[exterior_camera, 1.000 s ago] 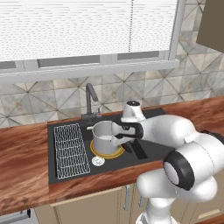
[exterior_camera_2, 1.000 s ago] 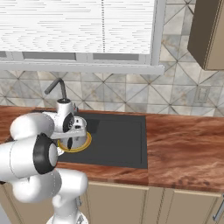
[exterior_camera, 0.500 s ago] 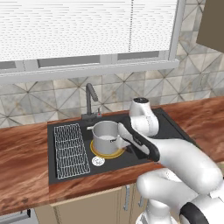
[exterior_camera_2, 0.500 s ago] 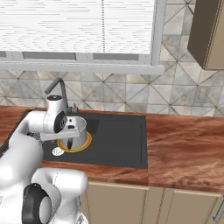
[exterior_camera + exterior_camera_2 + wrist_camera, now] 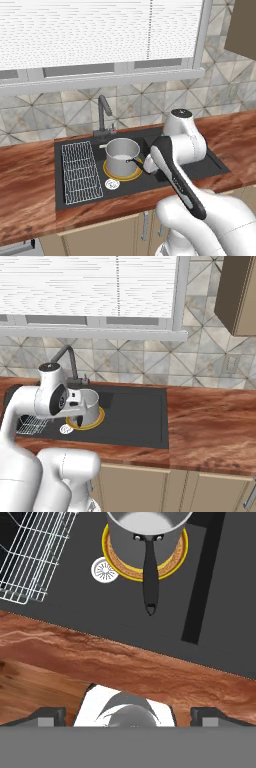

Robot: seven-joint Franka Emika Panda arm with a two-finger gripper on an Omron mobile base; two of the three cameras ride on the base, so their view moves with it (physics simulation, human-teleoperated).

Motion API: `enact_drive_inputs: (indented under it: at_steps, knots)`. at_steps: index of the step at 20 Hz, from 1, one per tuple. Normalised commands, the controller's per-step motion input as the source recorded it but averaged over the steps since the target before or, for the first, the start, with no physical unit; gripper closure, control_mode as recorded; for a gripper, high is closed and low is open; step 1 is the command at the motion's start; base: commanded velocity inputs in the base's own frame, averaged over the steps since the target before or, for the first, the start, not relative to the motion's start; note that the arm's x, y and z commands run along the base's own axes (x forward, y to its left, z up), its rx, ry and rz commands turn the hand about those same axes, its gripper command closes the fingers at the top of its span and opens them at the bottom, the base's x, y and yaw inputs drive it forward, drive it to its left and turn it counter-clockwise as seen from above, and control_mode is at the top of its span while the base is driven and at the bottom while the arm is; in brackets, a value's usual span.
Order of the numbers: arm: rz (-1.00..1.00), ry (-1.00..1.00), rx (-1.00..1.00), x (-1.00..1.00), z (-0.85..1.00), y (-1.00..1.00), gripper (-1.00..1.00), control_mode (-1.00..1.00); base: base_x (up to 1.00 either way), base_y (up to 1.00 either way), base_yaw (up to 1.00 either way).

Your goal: Pick the saucepan and jar and place them in the sink. Then turn on the water.

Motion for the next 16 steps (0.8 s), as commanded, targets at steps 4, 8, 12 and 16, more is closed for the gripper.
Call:
enact_drive_inputs:
  at_steps: [4, 8, 12, 16]
  knots:
    - [-0.09, 0.0, 0.0, -0.68, 0.55, -0.23, -1.0, -1.0, 0.0, 0.0, 0.0]
    - [-0.05, -0.09, 0.0, -0.37, 0.51, -0.04, -1.0, -1.0, 0.0, 0.0, 0.0]
    - [-0.01, -0.03, 0.0, -0.04, 0.16, 0.0, -1.0, -1.0, 0.0, 0.0, 0.0]
    - [0.0, 0.0, 0.0, 0.0, 0.0, 0.0, -1.0, -1.0, 0.0, 0.0, 0.0]
